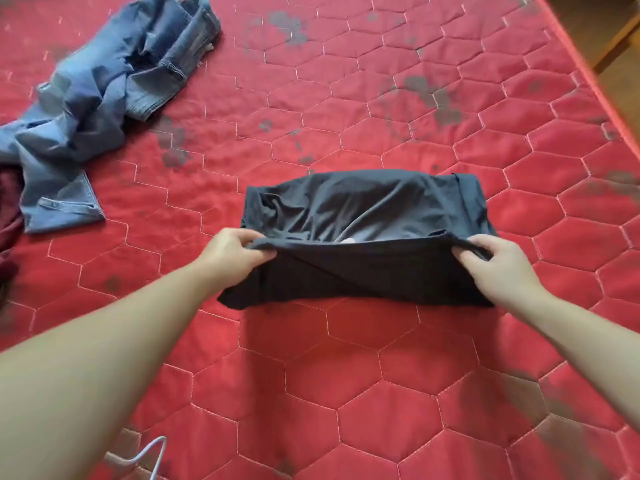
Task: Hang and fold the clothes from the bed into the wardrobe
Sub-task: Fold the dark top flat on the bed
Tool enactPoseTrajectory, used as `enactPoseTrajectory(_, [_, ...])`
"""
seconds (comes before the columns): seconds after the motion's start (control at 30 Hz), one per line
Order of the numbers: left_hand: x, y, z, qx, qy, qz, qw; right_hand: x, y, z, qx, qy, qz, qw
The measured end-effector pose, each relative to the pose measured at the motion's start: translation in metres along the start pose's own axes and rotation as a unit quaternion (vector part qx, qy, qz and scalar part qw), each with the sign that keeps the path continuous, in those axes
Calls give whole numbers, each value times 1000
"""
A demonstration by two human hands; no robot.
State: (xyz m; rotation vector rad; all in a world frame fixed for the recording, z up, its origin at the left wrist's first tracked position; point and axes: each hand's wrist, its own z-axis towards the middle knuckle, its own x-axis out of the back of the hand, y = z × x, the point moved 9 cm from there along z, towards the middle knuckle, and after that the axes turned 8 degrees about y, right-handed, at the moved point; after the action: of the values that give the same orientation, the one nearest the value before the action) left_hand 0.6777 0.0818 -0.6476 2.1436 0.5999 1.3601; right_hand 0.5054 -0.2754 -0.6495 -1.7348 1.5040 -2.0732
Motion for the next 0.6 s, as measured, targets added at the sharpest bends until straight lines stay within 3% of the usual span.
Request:
enactPoseTrajectory(0.13, [5, 14, 47, 27, 53, -108, 992, -7, -8, 47, -41, 22, 42, 998])
enactPoseTrajectory(0.2, [-3, 6, 65, 36, 53, -38, 997, -16, -2, 60, -58, 22, 29, 998])
enactPoseTrajectory(0.27, [-23, -5, 72, 10, -16, 123, 992, -30, 12, 64, -67, -2, -19, 998])
enactPoseTrajectory(0.33, [-32, -13, 77, -7, -27, 144, 989, -39, 18, 66, -50, -10, -49, 998])
enactPoseTrajectory(0.47, [-14, 19, 94, -71, 97, -15, 993, -21, -9, 83, 37, 108, -2, 993])
enactPoseTrajectory(0.53, [-6, 24, 101, -82, 157, -14, 984, -17, -16, 90, 54, 145, 11, 988])
enactPoseTrajectory(0.6, [-12, 14, 107, -59, 165, 42, 984, -23, -7, 98, 27, 136, -14, 990])
